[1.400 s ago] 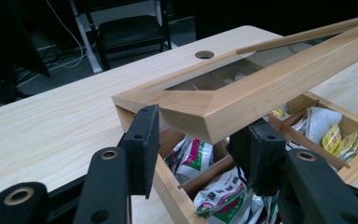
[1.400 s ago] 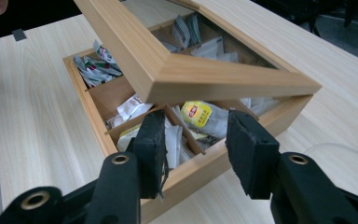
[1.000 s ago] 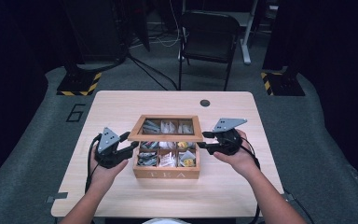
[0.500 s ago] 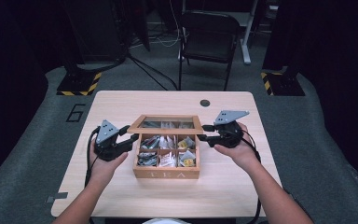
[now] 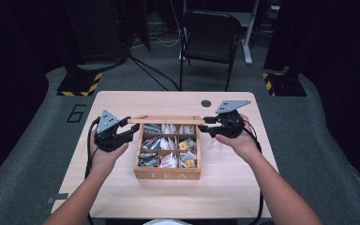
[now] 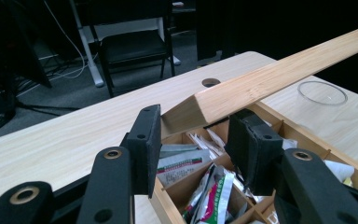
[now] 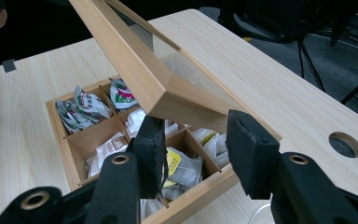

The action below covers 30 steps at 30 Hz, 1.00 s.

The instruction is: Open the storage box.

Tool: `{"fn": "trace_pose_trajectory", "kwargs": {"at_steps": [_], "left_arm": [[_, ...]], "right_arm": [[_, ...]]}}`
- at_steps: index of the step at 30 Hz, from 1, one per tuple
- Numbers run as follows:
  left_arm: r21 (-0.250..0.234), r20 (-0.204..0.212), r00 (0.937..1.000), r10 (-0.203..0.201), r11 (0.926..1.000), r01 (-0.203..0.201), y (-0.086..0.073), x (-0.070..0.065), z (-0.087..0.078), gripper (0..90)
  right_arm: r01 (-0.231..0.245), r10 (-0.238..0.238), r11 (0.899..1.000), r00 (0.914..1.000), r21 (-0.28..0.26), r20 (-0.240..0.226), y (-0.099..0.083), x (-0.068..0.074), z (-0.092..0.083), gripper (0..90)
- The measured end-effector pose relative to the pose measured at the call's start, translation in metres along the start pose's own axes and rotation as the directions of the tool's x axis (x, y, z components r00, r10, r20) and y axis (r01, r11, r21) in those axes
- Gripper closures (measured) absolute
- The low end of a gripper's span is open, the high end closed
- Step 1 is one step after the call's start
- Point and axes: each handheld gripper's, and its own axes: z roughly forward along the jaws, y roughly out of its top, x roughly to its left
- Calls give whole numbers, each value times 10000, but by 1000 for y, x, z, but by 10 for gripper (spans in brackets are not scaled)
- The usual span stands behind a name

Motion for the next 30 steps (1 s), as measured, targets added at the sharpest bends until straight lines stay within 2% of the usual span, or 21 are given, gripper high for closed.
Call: {"fn": "trace_pose_trajectory", "kwargs": {"at_steps": [9, 15, 17, 26, 27, 30], "left_arm": [[-158, -61, 10000, -15, 9999, 14, 11, 6, 7, 559], [-67, -61, 10000, -69, 10000, 69, 15, 10, 12, 563], [-101, -86, 9999, -97, 9999, 96, 15, 10, 14, 564], [-149, -70, 10000, 33, 9999, -34, 21, 14, 17, 563], [-285, -110, 9999, -45, 9996, 42, 21, 14, 18, 562], [-214, -62, 9999, -111, 9997, 110, 21, 18, 22, 564]], "right_arm": [[-124, 125, 9999, 9998, -73, 129, 8, -12, 3, 576], [-278, 278, 9996, 9990, -28, 344, 9, -23, 8, 570], [-338, 339, 9994, 9992, -19, 226, 10, -25, 10, 564], [-439, 441, 9985, 9990, -323, 50, 15, -27, 14, 568], [-366, 369, 9988, 9993, -325, 86, 16, -28, 14, 580], [-429, 434, 9984, 9990, -375, 111, 18, -28, 15, 598]]}}
